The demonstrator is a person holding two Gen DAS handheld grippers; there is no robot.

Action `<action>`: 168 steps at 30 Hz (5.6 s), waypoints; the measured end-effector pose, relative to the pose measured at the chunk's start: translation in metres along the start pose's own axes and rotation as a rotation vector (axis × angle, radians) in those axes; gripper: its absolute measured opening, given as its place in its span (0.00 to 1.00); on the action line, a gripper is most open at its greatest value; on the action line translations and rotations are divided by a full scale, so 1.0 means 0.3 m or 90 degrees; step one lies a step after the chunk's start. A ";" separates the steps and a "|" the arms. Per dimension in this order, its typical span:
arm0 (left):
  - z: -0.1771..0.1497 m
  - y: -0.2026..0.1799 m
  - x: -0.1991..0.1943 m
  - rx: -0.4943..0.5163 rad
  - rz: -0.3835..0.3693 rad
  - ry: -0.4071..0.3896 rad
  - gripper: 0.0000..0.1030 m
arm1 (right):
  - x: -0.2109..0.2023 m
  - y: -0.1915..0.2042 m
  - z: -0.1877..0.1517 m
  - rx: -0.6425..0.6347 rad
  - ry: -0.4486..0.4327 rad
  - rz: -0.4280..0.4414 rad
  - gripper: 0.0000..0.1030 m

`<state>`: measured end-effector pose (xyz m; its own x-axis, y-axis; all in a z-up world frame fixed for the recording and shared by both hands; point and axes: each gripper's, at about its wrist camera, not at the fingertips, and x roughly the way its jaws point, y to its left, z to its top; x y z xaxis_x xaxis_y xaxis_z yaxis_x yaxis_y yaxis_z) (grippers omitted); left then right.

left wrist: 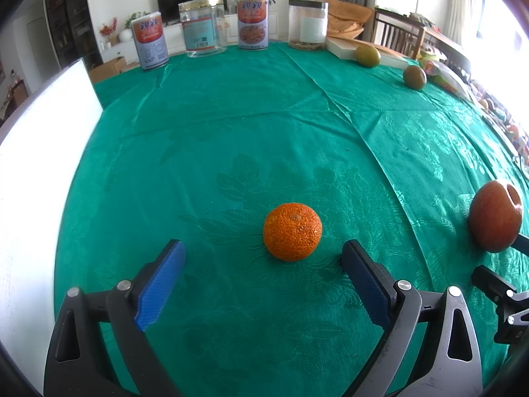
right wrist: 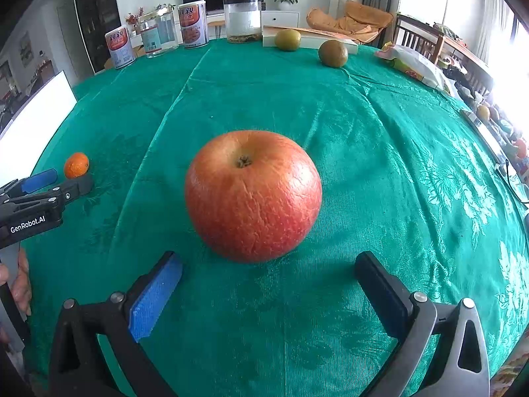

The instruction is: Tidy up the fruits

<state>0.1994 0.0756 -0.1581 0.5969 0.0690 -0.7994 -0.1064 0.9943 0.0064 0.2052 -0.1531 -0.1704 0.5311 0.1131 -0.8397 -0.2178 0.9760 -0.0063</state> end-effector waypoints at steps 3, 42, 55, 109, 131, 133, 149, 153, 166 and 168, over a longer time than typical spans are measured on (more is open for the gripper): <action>-0.002 0.002 0.000 0.000 0.000 0.000 0.94 | 0.000 -0.001 0.000 0.000 0.000 0.000 1.00; 0.019 -0.026 -0.034 0.064 -0.073 0.021 0.37 | -0.090 -0.106 0.027 0.112 -0.071 0.107 1.00; -0.066 0.087 -0.396 -0.046 -0.209 -0.011 0.26 | -0.045 0.025 0.132 0.071 0.051 0.139 0.68; 0.072 -0.206 -0.024 0.011 -0.079 -0.003 0.89 | 0.012 -0.250 0.071 0.111 -0.012 -0.074 1.00; 0.075 -0.164 0.057 0.034 -0.025 0.002 0.95 | 0.053 -0.245 0.123 0.088 0.021 -0.001 1.00; 0.075 -0.165 0.057 0.034 -0.025 0.002 0.95 | 0.088 -0.284 0.227 0.097 0.010 0.027 0.95; 0.078 -0.165 0.058 0.032 -0.022 0.002 0.96 | 0.523 -0.364 0.877 0.049 -0.001 -0.005 0.49; 0.078 -0.164 0.059 0.033 -0.022 0.002 0.96 | 0.465 -0.369 0.835 0.054 -0.043 0.020 0.45; 0.079 -0.164 0.060 0.033 -0.020 0.003 0.96 | 0.064 -0.259 0.228 -0.036 0.009 0.106 0.45; 0.079 -0.164 0.062 0.034 -0.019 0.003 0.96 | 0.053 -0.243 0.146 -0.051 0.014 0.085 0.46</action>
<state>0.2345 0.0298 -0.1590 0.5958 0.0387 -0.8022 -0.0461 0.9988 0.0139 0.2655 -0.2144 -0.1595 0.4751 0.2357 -0.8478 -0.3509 0.9343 0.0631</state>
